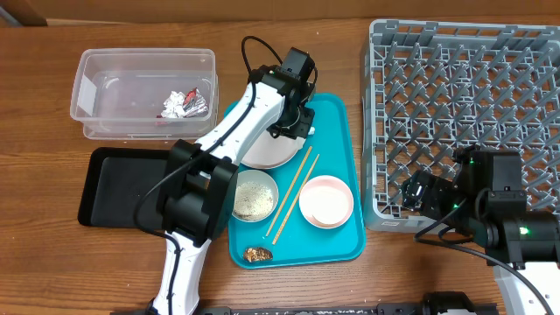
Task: Sort waste into correct bins and load items into the dishwasher
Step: 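Grasp the remaining tissue on the plate and drop it in the bin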
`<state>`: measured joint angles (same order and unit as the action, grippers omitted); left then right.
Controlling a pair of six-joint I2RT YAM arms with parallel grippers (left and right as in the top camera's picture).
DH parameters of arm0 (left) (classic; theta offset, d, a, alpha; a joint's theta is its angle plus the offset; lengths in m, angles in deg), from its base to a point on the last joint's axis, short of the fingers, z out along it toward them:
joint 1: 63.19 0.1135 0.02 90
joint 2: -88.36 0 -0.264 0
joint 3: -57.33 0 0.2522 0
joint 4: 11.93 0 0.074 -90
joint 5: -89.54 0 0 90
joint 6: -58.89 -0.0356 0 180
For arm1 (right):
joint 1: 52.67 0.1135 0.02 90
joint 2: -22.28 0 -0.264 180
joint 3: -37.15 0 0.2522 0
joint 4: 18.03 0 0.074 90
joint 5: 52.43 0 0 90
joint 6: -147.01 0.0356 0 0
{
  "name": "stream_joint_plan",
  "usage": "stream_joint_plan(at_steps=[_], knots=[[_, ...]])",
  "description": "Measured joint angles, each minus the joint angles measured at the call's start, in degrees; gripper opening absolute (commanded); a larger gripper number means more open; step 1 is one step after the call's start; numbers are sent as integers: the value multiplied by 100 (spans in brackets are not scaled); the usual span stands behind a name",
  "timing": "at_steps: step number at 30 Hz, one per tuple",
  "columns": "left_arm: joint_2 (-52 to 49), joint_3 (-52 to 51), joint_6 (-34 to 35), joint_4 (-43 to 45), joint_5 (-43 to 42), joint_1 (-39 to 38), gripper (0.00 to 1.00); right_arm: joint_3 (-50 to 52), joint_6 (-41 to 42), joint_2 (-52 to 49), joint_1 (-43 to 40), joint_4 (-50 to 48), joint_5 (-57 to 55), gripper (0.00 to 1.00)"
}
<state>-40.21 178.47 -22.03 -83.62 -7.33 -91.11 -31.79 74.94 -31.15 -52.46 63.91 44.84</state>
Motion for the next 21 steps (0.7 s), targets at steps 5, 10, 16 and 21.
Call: stream_joint_plan(at_steps=[5, 10, 16, 21], knots=[[22, 817, -2, -717, 46, 190, 4, 0, 0, 0, 0, -2, 0, 100], [599, 1388, 0, -1169, 466, 813, 4, 0, 0, 0, -2, -7, 2, 100], [1362, 1484, 48, -1716, 975, 1945, 4, 0, 0, 0, -2, -2, 0, 100], [1351, 1482, 319, -1770, 1064, 2824, 4, 0, 0, 0, -2, -2, 0, 100]])
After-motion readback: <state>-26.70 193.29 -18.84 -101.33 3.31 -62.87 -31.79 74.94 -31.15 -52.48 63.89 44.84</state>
